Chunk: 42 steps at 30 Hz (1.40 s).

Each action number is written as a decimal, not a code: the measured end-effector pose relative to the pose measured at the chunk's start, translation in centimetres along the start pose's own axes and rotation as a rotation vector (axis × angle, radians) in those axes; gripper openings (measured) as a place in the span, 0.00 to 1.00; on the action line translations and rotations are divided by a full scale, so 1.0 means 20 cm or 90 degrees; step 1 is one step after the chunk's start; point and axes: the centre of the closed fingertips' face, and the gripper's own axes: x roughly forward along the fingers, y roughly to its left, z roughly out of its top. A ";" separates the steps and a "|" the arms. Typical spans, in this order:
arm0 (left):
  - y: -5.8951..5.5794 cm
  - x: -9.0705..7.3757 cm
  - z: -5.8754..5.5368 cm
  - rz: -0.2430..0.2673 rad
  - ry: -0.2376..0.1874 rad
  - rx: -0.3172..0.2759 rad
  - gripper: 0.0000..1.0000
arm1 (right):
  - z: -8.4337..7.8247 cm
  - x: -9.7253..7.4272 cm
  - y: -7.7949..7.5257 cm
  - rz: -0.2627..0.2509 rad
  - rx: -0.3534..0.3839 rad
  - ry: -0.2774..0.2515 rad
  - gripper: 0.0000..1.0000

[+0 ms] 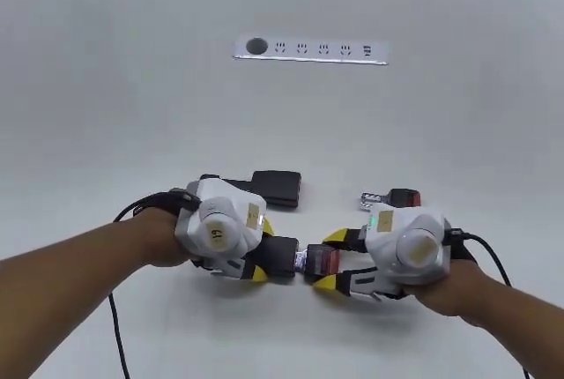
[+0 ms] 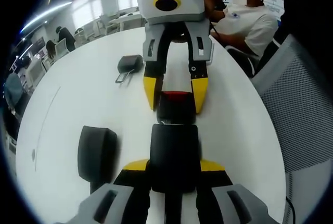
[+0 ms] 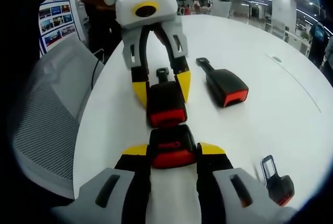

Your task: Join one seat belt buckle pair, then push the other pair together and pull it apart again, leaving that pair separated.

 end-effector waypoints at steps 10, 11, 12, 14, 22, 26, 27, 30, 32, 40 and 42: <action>0.00 0.00 0.01 -0.006 0.005 0.004 0.34 | 0.01 0.01 0.00 0.002 0.001 0.005 0.32; 0.01 0.00 0.01 -0.006 0.004 0.004 0.34 | 0.01 0.01 0.00 0.001 0.001 0.004 0.32; 0.01 0.00 0.01 -0.006 0.004 0.004 0.34 | 0.01 0.01 0.00 0.001 0.001 0.004 0.32; 0.01 0.00 0.01 -0.006 0.003 0.004 0.34 | 0.01 0.01 0.00 0.001 0.001 0.003 0.32; 0.00 -0.01 0.01 -0.007 -0.009 0.006 0.34 | 0.02 0.03 0.00 0.003 -0.008 -0.003 0.32; 0.00 -0.01 0.01 -0.007 -0.013 0.007 0.34 | 0.02 0.04 -0.01 0.006 -0.010 -0.010 0.32; 0.00 -0.01 0.01 -0.007 -0.015 0.007 0.34 | 0.03 0.04 0.00 0.008 -0.010 -0.010 0.32; 0.00 -0.01 0.01 -0.009 -0.022 0.012 0.34 | 0.03 0.03 0.00 0.011 -0.016 -0.012 0.32; 0.00 -0.01 0.01 -0.014 -0.027 0.018 0.34 | 0.03 0.03 0.00 0.016 -0.016 -0.020 0.32; -0.02 -0.02 0.00 -0.012 -0.054 0.019 0.34 | 0.04 0.02 -0.01 0.036 -0.030 -0.047 0.32; -0.02 -0.02 -0.01 -0.010 -0.065 0.014 0.34 | 0.05 0.01 0.00 0.043 -0.036 -0.053 0.32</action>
